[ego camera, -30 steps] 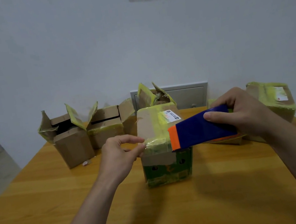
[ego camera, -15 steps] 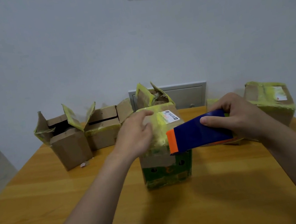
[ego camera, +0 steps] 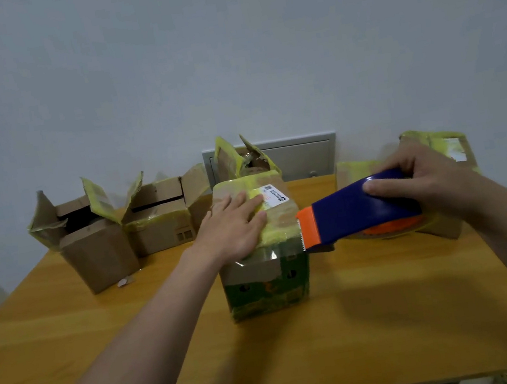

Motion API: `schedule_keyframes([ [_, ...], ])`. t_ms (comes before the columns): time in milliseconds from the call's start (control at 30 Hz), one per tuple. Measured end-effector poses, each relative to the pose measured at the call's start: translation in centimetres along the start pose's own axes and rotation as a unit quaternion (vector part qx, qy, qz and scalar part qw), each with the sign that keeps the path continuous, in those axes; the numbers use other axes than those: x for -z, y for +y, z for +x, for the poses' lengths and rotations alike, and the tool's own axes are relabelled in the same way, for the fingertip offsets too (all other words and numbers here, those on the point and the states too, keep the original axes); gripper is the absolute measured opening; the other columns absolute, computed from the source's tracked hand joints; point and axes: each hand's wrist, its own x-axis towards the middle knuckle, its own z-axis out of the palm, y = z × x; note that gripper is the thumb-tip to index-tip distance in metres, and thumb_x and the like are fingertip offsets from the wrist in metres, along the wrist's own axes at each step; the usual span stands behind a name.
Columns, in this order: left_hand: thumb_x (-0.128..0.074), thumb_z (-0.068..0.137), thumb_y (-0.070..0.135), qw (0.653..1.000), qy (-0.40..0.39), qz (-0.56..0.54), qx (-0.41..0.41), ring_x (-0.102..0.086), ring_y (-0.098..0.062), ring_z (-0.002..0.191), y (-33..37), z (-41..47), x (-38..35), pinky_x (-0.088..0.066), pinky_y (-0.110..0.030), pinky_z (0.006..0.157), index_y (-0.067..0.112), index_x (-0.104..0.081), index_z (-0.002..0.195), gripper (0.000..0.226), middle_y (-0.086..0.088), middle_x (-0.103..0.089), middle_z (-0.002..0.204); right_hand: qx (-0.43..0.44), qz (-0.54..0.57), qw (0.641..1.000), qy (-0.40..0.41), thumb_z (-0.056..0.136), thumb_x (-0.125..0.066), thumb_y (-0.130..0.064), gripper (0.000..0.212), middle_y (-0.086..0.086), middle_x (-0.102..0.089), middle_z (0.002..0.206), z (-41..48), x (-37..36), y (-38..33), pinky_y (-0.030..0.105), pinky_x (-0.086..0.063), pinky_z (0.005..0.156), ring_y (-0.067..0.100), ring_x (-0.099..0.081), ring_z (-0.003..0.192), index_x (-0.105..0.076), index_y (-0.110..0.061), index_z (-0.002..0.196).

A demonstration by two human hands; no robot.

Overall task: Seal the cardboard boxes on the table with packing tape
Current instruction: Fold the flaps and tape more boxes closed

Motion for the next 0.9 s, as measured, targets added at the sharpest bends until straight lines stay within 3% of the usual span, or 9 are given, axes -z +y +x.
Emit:
schedule_keyframes([
  [67, -0.024, 0.109, 0.054, 0.999, -0.001, 0.036, 0.0, -0.012, -0.025, 0.159, 0.8, 0.3, 0.6, -0.007, -0.057, 0.128, 0.038, -0.023, 0.162, 0.056, 0.003, -0.017, 0.172, 0.006, -0.013, 1.0, 0.001, 0.089, -0.07, -0.039, 0.027, 0.006, -0.065, 0.058, -0.3, -0.1, 0.2, 0.019, -0.041, 0.051, 0.01, -0.058, 0.05, -0.076, -0.022, 0.069],
  [167, -0.032, 0.106, 0.046, 0.998, -0.009, 0.043, 0.034, -0.025, -0.033, 0.152, 2.9, 1.0, 1.1, -0.019, -0.057, 0.124, 0.023, -0.027, 0.159, 0.058, -0.009, -0.029, 0.166, 0.008, -0.035, 0.999, 0.012, 0.092, -0.068, -0.025, 0.024, 0.004, -0.067, 0.059, -0.3, -0.6, 0.4, 0.016, -0.041, 0.05, 0.008, -0.059, 0.051, -0.077, -0.01, 0.076],
  [233, -0.032, 0.103, 0.057, 0.998, -0.004, 0.033, 0.062, -0.022, -0.036, 0.153, 4.1, 1.2, 0.3, -0.018, -0.058, 0.124, 0.021, -0.025, 0.159, 0.066, -0.011, -0.027, 0.166, 0.006, -0.037, 0.999, 0.016, 0.093, -0.068, -0.022, 0.023, 0.002, -0.068, 0.06, -0.4, -0.5, 0.6, 0.015, -0.041, 0.05, 0.008, -0.06, 0.052, -0.076, -0.007, 0.077],
  [333, -0.022, 0.093, 0.08, 0.996, 0.035, 0.058, 0.06, -0.022, -0.036, 0.153, 4.2, 0.9, -1.1, -0.017, -0.058, 0.124, 0.022, -0.028, 0.156, 0.086, -0.01, -0.03, 0.164, 0.014, -0.031, 0.999, 0.014, 0.094, -0.07, -0.032, 0.032, 0.008, -0.067, 0.062, -0.7, -0.5, 1.0, 0.02, -0.042, 0.051, 0.014, -0.06, 0.054, -0.074, -0.005, 0.076],
  [467, -0.022, 0.085, 0.088, 0.996, 0.045, 0.051, 0.053, -0.027, -0.032, 0.15, 3.5, 0.7, -0.8, -0.021, -0.053, 0.123, 0.024, -0.034, 0.152, 0.094, -0.008, -0.035, 0.161, 0.015, -0.001, 1.0, 0.018, 0.089, -0.064, -0.041, 0.041, 0.016, -0.062, 0.061, -1.4, 0.5, 1.9, 0.034, -0.039, 0.051, 0.032, -0.055, 0.054, -0.074, -0.004, 0.075],
  [567, -0.021, 0.085, 0.091, 0.995, 0.046, 0.065, 0.056, -0.026, -0.032, 0.15, 3.8, 0.9, -1.1, -0.02, -0.053, 0.123, 0.023, -0.033, 0.154, 0.097, -0.007, -0.034, 0.161, -0.002, 0.005, 1.0, 0.026, 0.085, -0.064, -0.048, 0.046, 0.01, -0.064, 0.059, -2.0, 1.6, 2.6, 0.031, -0.04, 0.051, 0.02, -0.057, 0.051, -0.073, -0.004, 0.076],
  [667, -0.019, 0.085, 0.091, 0.995, 0.045, 0.07, 0.056, -0.025, -0.031, 0.15, 3.7, 1.1, -1.2, -0.019, -0.054, 0.124, 0.023, -0.031, 0.156, 0.099, -0.007, -0.033, 0.161, -0.014, -0.044, 0.999, 0.019, 0.089, -0.063, -0.042, 0.04, 0.009, -0.061, 0.057, -2.1, 1.2, 3.0, 0.032, -0.04, 0.051, 0.021, -0.055, 0.049, -0.07, -0.009, 0.068],
  [800, -0.014, 0.082, 0.093, 0.995, 0.042, 0.075, 0.055, -0.024, -0.031, 0.151, 3.6, 1.1, -1.2, -0.018, -0.055, 0.124, 0.023, -0.03, 0.157, 0.104, -0.007, -0.032, 0.162, -0.021, -0.155, 0.987, 0.03, 0.093, -0.067, -0.038, 0.029, -0.005, -0.062, 0.054, -1.2, 0.2, 1.2, 0.02, -0.039, 0.047, 0.01, -0.058, 0.05, -0.067, -0.024, 0.068],
  [900, -0.007, 0.071, 0.098, 0.994, 0.038, 0.079, 0.058, -0.025, -0.032, 0.151, 3.7, 1.3, -1.3, -0.019, -0.057, 0.123, 0.024, -0.029, 0.158, 0.116, -0.006, -0.032, 0.162, -0.012, -0.248, 0.968, 0.032, 0.089, -0.064, -0.046, 0.035, 0.003, -0.065, 0.056, -0.2, -0.4, -0.8, 0.036, -0.048, 0.05, 0.018, -0.061, 0.053, -0.071, -0.017, 0.072],
])
